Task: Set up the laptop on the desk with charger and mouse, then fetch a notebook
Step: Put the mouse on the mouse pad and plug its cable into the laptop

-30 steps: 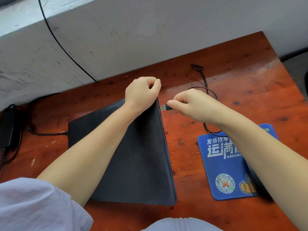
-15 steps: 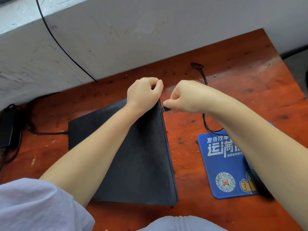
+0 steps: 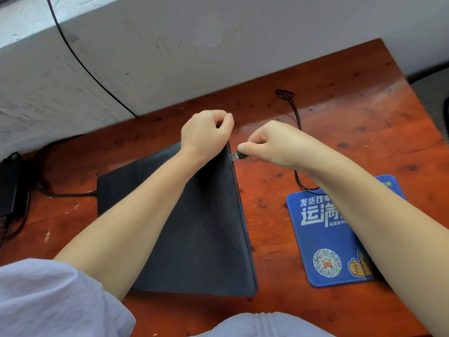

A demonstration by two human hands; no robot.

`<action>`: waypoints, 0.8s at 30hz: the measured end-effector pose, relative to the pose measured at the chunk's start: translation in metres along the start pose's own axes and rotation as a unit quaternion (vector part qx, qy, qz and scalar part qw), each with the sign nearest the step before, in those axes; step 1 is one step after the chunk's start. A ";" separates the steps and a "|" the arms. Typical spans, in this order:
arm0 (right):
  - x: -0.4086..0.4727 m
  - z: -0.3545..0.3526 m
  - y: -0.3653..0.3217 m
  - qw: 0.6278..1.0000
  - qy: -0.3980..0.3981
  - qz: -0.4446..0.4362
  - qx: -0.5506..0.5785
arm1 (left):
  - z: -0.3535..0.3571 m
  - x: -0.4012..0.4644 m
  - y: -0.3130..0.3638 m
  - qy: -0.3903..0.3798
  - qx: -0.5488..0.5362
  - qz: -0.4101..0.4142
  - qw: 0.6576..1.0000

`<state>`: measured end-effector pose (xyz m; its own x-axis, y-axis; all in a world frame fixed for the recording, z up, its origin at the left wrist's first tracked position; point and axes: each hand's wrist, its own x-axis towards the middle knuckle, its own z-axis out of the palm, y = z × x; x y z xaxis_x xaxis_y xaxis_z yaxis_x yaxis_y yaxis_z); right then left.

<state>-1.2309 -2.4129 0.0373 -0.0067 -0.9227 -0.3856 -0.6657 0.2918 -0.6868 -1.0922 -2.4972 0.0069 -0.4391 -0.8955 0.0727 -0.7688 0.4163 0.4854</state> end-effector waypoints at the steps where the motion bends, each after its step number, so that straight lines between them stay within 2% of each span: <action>1: 0.000 0.000 0.000 1.000 0.000 0.000 0.007 | 0.000 0.001 0.000 0.000 -0.001 0.000 1.000; 5: -0.002 0.004 -0.003 1.000 0.024 -0.006 -0.001 | 0.000 0.001 0.002 -0.004 -0.003 -0.001 1.000; 13: -0.006 -0.006 -0.003 0.999 -0.001 -0.018 0.034 | -0.014 -0.002 0.003 -0.002 -0.032 0.023 0.999; 24: -0.012 -0.008 -0.011 0.996 -0.020 -0.026 0.081 | -0.023 -0.004 0.004 -0.004 -0.052 0.014 0.999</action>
<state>-1.2294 -2.4069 0.0541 0.0573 -0.9275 -0.3693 -0.5351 0.2838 -0.7957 -1.0827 -2.4962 0.0286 -0.4647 -0.8818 0.0806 -0.7030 0.4228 0.5719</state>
